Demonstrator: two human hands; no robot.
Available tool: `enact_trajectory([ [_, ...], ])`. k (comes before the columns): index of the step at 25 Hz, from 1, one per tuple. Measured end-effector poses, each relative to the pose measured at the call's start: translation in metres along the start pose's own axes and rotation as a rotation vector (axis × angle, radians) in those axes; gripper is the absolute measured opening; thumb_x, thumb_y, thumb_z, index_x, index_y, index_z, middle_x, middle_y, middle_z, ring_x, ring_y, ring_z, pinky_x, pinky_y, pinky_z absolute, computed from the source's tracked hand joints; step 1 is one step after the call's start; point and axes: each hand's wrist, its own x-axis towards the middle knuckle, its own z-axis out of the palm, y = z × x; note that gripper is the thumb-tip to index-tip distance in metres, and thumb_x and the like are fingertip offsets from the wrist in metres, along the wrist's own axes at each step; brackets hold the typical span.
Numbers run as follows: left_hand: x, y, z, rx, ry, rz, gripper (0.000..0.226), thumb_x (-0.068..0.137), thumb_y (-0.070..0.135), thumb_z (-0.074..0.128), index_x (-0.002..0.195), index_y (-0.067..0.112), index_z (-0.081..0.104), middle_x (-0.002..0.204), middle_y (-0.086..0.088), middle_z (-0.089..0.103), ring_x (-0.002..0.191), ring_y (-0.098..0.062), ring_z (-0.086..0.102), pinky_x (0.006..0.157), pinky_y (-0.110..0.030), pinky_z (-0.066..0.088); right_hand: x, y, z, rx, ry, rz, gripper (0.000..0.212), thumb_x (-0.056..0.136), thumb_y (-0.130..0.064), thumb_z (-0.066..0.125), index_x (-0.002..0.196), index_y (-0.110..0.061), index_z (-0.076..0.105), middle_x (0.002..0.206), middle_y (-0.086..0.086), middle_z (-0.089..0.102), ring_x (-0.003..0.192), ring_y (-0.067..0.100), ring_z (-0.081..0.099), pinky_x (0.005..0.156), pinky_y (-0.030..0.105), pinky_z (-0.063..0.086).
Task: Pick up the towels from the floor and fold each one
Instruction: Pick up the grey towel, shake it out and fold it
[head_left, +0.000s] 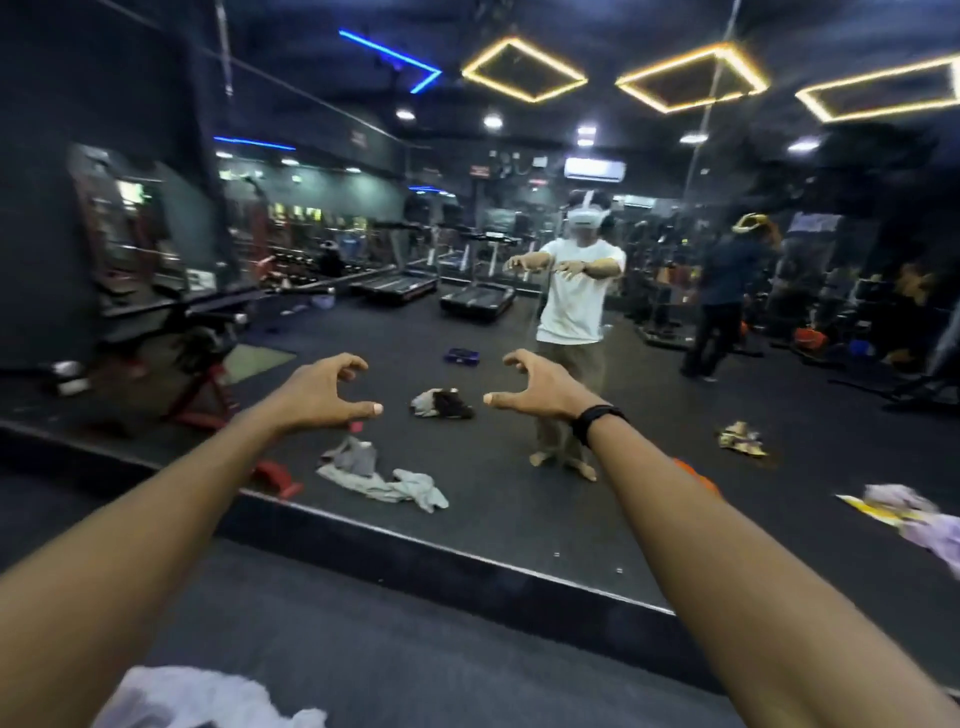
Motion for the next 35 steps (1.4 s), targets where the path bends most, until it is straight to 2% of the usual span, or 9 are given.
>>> enact_trajectory([
  [1, -0.008, -0.022, -0.016, 0.019, 0.023, -0.046, 0.081, 0.064, 0.054, 0.08, 0.13, 0.016, 0.052, 0.126, -0.005, 0.059, 0.114, -0.019, 0.056, 0.1, -0.032, 0.043, 0.016, -0.019, 0.016, 0.02, -0.024, -0.042, 0.076, 0.08, -0.048, 0.072, 0.14, -0.015, 0.04, 0.144, 0.008, 0.044, 0.132, 0.024, 0.044, 0.104, 0.034, 0.037],
  [4, -0.035, -0.085, -0.052, 0.04, 0.102, -0.212, 0.072, 0.069, 0.041, 0.082, 0.13, 0.015, 0.053, 0.124, -0.008, 0.06, 0.112, -0.02, 0.057, 0.096, -0.028, 0.042, 0.059, -0.073, 0.062, 0.055, -0.097, -0.17, 0.074, 0.081, -0.047, 0.071, 0.139, -0.015, 0.041, 0.144, 0.007, 0.045, 0.133, 0.023, 0.043, 0.104, 0.032, 0.035],
  [10, -0.067, -0.182, -0.092, 0.084, 0.187, -0.467, 0.068, 0.073, 0.038, 0.08, 0.132, 0.018, 0.051, 0.128, -0.007, 0.057, 0.117, -0.02, 0.054, 0.091, -0.022, 0.037, 0.14, -0.155, 0.15, 0.114, -0.224, -0.355, 0.076, 0.08, -0.047, 0.072, 0.14, -0.014, 0.041, 0.146, 0.009, 0.044, 0.133, 0.022, 0.043, 0.105, 0.031, 0.035],
  [19, -0.057, -0.279, -0.126, 0.151, 0.336, -0.755, 0.067, 0.073, 0.04, 0.079, 0.13, 0.016, 0.052, 0.126, -0.009, 0.059, 0.112, -0.024, 0.058, 0.101, -0.032, 0.044, 0.281, -0.241, 0.249, 0.098, -0.402, -0.587, 0.069, 0.082, -0.043, 0.072, 0.137, -0.01, 0.046, 0.14, 0.009, 0.05, 0.126, 0.022, 0.049, 0.094, 0.022, 0.035],
  [23, -0.056, -0.318, -0.116, 0.137, 0.308, -0.876, 0.069, 0.075, 0.039, 0.078, 0.133, 0.015, 0.051, 0.127, -0.01, 0.059, 0.113, -0.024, 0.058, 0.097, -0.027, 0.041, 0.32, -0.264, 0.309, 0.118, -0.506, -0.592, 0.071, 0.079, -0.046, 0.073, 0.136, -0.013, 0.048, 0.136, 0.011, 0.053, 0.122, 0.023, 0.052, 0.096, 0.027, 0.038],
  [27, -0.056, -0.369, -0.093, 0.061, 0.276, -0.957, 0.07, 0.075, 0.038, 0.078, 0.135, 0.016, 0.049, 0.132, -0.013, 0.056, 0.116, -0.024, 0.056, 0.096, -0.026, 0.039, 0.345, -0.273, 0.374, 0.078, -0.618, -0.609, 0.07, 0.079, -0.044, 0.074, 0.136, -0.012, 0.047, 0.14, 0.011, 0.05, 0.128, 0.022, 0.048, 0.102, 0.028, 0.036],
  [33, -0.042, -0.486, -0.054, -0.095, 0.171, -1.028, 0.069, 0.076, 0.035, 0.078, 0.135, 0.015, 0.049, 0.133, -0.01, 0.055, 0.121, -0.021, 0.053, 0.097, -0.023, 0.036, 0.386, -0.29, 0.483, 0.023, -0.744, -0.528, 0.068, 0.081, -0.039, 0.074, 0.137, -0.01, 0.046, 0.141, 0.011, 0.049, 0.129, 0.024, 0.047, 0.103, 0.029, 0.035],
  [35, -0.032, -0.538, -0.05, -0.143, 0.138, -1.044, 0.07, 0.074, 0.039, 0.079, 0.133, 0.018, 0.05, 0.132, -0.01, 0.056, 0.121, -0.022, 0.053, 0.103, -0.028, 0.039, 0.402, -0.296, 0.527, -0.003, -0.773, -0.484, 0.068, 0.081, -0.038, 0.074, 0.136, -0.008, 0.046, 0.14, 0.012, 0.049, 0.128, 0.024, 0.048, 0.103, 0.029, 0.036],
])
